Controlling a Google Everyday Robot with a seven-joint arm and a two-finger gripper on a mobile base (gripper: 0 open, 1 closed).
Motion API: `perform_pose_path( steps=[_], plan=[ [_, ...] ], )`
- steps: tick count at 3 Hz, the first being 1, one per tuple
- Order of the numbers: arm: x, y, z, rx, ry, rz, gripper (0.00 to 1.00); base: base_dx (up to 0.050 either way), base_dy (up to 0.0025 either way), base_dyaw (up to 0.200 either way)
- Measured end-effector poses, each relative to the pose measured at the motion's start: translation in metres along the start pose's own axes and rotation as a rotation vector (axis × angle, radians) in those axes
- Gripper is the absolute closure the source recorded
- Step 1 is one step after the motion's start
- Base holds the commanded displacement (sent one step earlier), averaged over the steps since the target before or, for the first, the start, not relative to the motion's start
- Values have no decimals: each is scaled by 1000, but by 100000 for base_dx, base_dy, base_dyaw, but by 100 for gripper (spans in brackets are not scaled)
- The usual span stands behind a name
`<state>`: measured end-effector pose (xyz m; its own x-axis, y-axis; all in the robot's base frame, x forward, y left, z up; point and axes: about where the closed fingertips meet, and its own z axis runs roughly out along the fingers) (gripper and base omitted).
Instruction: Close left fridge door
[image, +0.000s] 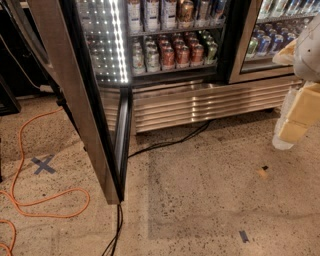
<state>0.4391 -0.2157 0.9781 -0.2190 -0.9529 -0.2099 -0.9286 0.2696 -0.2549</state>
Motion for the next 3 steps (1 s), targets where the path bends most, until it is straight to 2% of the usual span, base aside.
perform_pose_path(
  steps=[1, 2, 3],
  plan=[
    [0, 0, 0, 0, 0, 0, 0, 0, 0, 0],
    [-7, -4, 15, -27, 10, -15, 0, 0, 0, 0],
    [-38, -1, 30, -61, 1, -67, 0, 0, 0, 0]
  ],
)
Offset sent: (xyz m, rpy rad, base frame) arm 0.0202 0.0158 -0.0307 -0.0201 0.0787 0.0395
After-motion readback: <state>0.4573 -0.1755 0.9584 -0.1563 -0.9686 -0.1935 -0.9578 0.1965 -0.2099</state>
